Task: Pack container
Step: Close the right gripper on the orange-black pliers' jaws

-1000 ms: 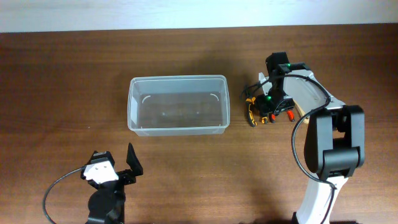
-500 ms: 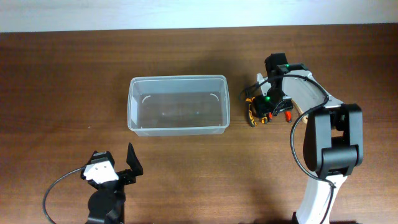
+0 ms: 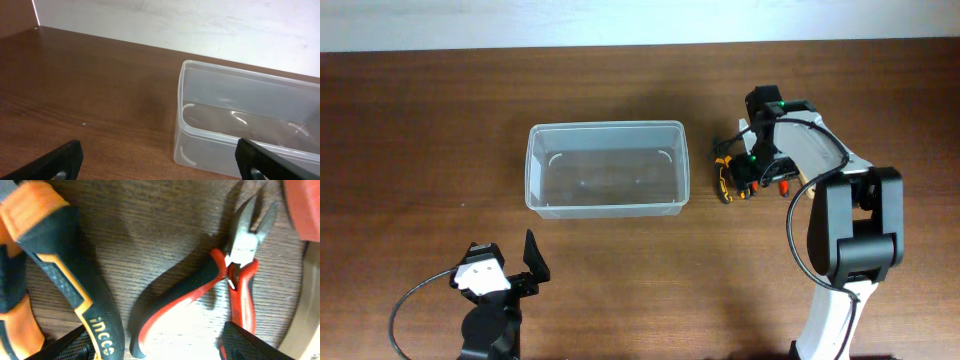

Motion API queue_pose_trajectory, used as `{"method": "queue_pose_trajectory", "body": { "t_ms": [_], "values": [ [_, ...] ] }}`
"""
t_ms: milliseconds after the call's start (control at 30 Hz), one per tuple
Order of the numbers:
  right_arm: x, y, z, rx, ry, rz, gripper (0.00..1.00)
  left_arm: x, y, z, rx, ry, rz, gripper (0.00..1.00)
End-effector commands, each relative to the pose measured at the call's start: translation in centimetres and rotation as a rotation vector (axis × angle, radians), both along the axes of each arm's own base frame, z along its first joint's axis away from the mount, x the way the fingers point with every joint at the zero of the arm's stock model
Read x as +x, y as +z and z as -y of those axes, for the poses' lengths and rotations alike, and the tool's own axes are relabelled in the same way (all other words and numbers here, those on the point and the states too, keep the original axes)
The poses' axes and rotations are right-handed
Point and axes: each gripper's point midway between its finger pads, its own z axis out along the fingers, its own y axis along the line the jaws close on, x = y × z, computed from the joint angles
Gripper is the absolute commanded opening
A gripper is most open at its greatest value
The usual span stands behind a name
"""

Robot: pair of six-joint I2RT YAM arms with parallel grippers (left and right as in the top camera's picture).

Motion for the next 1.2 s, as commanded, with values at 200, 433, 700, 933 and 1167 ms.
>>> {"method": "queue_pose_trajectory", "body": {
  "t_ms": [200, 433, 700, 933, 1167],
  "values": [
    [2.4, 3.2, -1.5, -0.014, 0.052, 0.057, 0.79, 0.0, -0.1, 0.0, 0.009, -0.002, -0.001, 0.99],
    [2.3, 3.1, -4.3, -0.014, 0.217, 0.054, 0.57, 0.0, -0.1, 0.0, 0.009, -0.002, 0.0, 0.99],
    [2.7, 3.0, -4.9, -0.012, 0.237, 0.072, 0.31, 0.0, -0.1, 0.0, 0.009, -0.003, -0.001, 0.99],
    [3.2, 3.0, -5.0, -0.011, 0.237, 0.092, 0.43, 0.0, -0.1, 0.0, 0.009, -0.003, 0.0, 0.99],
    [3.2, 2.4, -4.9, -0.011, 0.238, 0.094, 0.43, 0.0, -0.1, 0.0, 0.009, -0.003, 0.0, 0.99]
  ]
}}
